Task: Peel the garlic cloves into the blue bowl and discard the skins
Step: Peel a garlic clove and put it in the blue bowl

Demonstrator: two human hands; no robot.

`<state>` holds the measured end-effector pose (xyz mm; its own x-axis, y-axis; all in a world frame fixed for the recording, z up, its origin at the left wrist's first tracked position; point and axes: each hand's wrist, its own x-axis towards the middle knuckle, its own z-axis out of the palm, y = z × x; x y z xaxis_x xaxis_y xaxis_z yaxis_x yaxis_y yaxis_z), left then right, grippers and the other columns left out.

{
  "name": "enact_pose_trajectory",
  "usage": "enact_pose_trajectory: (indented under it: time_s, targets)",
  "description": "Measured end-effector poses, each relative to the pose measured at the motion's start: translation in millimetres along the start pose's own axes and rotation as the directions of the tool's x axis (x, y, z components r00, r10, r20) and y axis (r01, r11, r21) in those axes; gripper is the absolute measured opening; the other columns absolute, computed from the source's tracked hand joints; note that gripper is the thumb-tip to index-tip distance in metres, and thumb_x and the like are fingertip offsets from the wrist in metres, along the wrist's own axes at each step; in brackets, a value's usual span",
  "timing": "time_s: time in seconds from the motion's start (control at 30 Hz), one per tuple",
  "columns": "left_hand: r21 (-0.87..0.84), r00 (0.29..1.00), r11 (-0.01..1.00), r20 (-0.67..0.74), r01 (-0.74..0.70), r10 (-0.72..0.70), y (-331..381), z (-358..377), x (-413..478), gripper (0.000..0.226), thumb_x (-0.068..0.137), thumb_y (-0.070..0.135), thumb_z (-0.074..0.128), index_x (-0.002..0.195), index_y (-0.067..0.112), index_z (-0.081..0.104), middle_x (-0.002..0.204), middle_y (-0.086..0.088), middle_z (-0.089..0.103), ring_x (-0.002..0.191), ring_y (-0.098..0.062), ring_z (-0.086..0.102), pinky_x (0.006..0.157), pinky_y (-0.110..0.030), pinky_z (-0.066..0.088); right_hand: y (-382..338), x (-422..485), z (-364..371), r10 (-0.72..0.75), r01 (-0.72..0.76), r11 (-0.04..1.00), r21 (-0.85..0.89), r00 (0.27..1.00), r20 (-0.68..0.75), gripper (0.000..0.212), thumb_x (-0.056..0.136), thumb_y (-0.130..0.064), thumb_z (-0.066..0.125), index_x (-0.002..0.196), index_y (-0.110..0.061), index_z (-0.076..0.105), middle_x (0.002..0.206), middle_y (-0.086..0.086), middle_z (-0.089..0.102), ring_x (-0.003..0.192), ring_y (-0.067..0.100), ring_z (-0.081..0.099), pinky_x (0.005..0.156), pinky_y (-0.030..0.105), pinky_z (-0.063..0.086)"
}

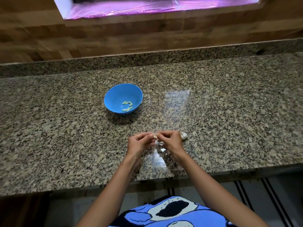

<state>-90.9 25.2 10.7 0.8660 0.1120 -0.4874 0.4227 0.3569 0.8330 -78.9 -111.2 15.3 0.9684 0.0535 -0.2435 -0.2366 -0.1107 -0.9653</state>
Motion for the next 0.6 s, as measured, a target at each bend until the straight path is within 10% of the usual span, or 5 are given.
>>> enact_pose_trajectory:
  time_s: [0.43,0.5,0.6]
  targets:
    - [-0.129,0.991,0.987,-0.105,-0.094,0.081,-11,-9,5,0.015,0.083,-0.007,0.062,0.097,-0.005,0.067,0.085,-0.017,0.071,0.069,-0.021,0.069,0.060,-0.022,0.058,2,0,-5,0.407,-0.355,0.866,0.353,0.910,-0.081,0.012,0.089,-0.006,0.058,0.080,-0.001,0.064,0.070,0.010,0.064,0.051,0.015,0.058,0.049,0.024,0.052]
    - [0.154,0.966,0.977,-0.188,-0.150,0.178,-14,-22,15,0.017,0.084,-0.002,0.064,0.099,0.002,0.069,0.090,-0.015,0.072,0.072,-0.019,0.069,0.061,-0.020,0.057,5,0,-12,0.380,-0.339,0.902,0.269,0.917,-0.118,0.016,0.090,-0.008,0.056,0.078,-0.001,0.062,0.069,0.012,0.063,0.050,0.017,0.059,0.051,0.027,0.053]
    - [0.700,0.900,0.668,-0.084,-0.252,0.427,-17,-36,24,0.018,0.087,0.008,0.064,0.103,0.013,0.070,0.100,-0.005,0.072,0.083,-0.012,0.066,0.071,-0.019,0.055,7,-1,-22,0.394,-0.360,0.903,0.235,0.911,-0.118,0.021,0.094,-0.012,0.047,0.078,-0.001,0.055,0.068,0.012,0.060,0.048,0.018,0.060,0.055,0.034,0.055]
